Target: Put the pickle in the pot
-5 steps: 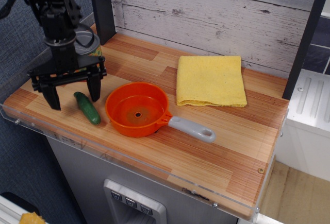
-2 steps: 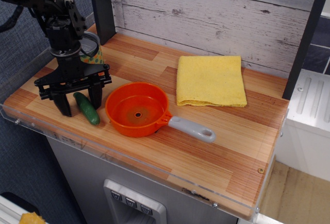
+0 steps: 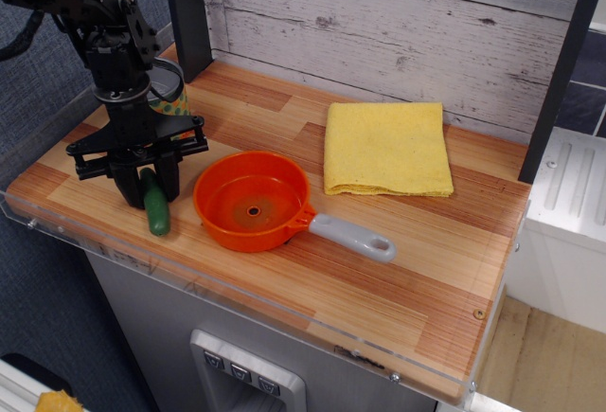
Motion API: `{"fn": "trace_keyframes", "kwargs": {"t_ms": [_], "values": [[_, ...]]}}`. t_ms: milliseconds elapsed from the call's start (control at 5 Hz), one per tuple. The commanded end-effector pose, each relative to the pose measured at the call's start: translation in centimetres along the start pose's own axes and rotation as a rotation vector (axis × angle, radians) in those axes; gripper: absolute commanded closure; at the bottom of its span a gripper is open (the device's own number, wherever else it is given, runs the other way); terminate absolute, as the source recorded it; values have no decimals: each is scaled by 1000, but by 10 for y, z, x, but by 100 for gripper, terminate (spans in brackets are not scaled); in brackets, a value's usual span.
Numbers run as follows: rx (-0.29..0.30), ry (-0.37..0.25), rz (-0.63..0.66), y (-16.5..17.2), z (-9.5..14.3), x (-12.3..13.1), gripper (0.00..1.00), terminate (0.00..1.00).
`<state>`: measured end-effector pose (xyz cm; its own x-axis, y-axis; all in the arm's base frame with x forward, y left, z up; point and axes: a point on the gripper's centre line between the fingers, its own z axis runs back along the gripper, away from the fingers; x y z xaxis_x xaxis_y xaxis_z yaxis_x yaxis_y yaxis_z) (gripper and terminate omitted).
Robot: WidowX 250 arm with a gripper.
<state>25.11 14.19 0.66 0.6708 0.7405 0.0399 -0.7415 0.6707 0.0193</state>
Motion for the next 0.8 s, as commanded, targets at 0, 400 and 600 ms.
{"fn": "trace_keyframes", "kwargs": {"t_ms": [0, 400, 600], "values": [[20, -25, -64, 2, 19, -1, 100, 0], [-16, -91, -50, 3, 52, -3, 100, 0], [-54, -150, -62, -11, 74, -8, 100, 0]]}}
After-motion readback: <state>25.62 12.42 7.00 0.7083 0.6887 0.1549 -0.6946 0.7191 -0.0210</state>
